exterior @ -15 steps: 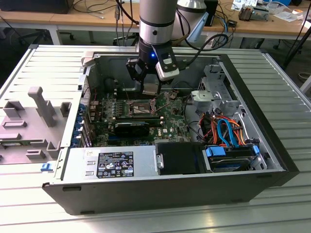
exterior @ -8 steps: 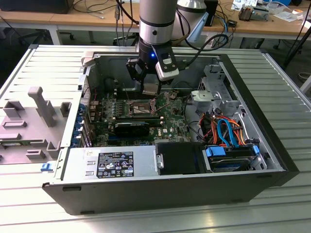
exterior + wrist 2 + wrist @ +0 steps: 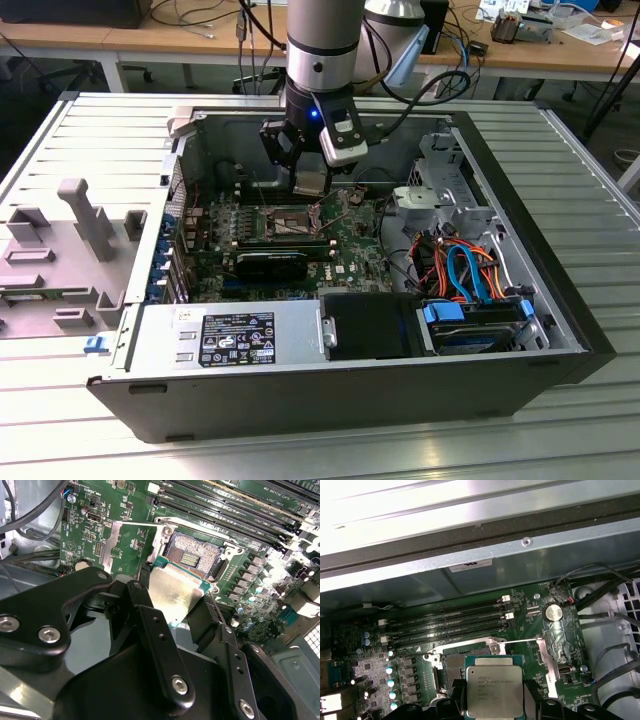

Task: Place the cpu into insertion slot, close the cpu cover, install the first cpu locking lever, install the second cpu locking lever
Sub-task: 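Place the cpu into insertion slot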

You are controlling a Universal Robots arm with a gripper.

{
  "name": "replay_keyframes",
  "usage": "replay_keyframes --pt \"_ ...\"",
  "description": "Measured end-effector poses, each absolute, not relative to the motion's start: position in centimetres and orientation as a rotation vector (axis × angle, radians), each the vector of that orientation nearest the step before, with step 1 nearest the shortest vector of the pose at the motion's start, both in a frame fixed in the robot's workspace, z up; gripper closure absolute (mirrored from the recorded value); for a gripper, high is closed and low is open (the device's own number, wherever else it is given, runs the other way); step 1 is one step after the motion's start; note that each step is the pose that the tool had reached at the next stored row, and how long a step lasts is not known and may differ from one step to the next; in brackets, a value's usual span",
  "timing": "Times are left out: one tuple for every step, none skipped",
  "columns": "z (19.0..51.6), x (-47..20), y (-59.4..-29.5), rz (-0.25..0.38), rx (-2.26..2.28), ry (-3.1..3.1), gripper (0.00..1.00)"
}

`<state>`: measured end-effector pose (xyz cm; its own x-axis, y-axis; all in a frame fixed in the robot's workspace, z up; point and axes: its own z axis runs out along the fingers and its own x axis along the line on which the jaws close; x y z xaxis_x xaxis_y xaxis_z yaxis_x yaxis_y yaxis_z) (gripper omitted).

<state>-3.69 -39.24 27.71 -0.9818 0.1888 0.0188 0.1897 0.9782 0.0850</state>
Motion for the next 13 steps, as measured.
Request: replay_keyframes --pt "27.71 -3.69 -39.24 -0.135 -0.299 -3.114 0.46" --pt "27.71 -3.69 -39.25 -0.135 -0.301 -3.114 0.46" --pt "27.71 -3.69 -39.24 -0.135 -0.302 -3.114 0.46" --pt "27.71 -3.69 -39.25 -0.135 -0.304 -3.113 0.46" --pt "27.71 -3.69 -39.25 -0.135 -0.305 -3.113 0.46" --pt "27.71 -3.69 -39.25 -0.135 -0.307 -3.113 0.46" --pt "27.71 -3.69 -39.25 -0.135 -0.31 -3.113 0.46" --pt "27.7 -3.69 -39.24 -0.136 -0.312 -3.113 0.46" --pt "27.71 -3.69 -39.25 -0.135 -0.314 -3.113 0.46" --pt "27.71 -3.69 -39.25 -0.135 -0.316 -3.113 0.46" --pt "27.71 -3.69 -39.25 -0.135 -0.318 -3.112 0.46" --pt "27.71 -3.69 -39.25 -0.135 -0.321 -3.112 0.46" --pt "27.71 -3.69 -39.25 -0.135 -0.325 -3.112 0.46"
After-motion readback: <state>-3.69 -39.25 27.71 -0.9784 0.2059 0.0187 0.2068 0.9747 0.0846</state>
